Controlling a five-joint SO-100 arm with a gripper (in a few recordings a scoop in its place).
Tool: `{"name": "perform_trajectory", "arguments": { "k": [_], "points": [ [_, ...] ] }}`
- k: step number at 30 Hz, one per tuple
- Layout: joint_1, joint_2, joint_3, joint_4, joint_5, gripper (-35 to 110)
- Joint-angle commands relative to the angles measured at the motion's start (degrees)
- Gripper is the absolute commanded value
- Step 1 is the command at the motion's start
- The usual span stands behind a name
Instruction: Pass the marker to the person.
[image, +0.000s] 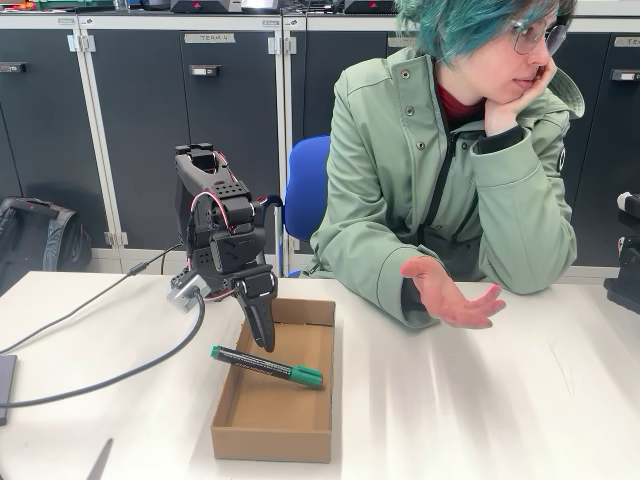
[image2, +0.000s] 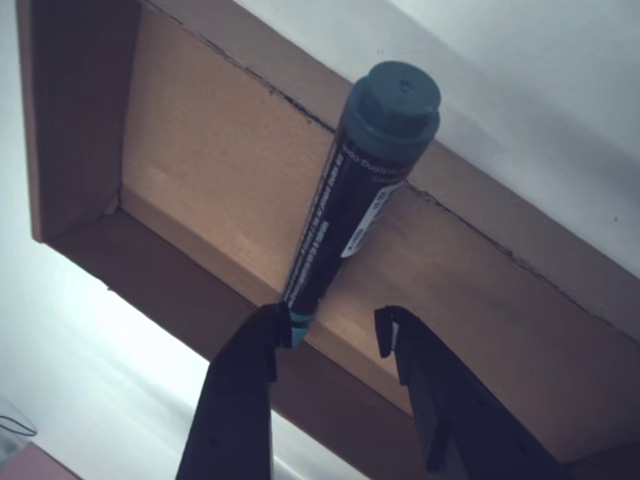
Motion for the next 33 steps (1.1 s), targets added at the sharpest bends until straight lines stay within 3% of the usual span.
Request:
{"name": "perform_trajectory", "arguments": {
  "k": [1, 33],
  "points": [
    [0.8, 1.8, 0.1, -0.1, 1.7, 25],
    [7.4, -6.1, -5.2, -2.9, -1.8, 35]
  ]
}}
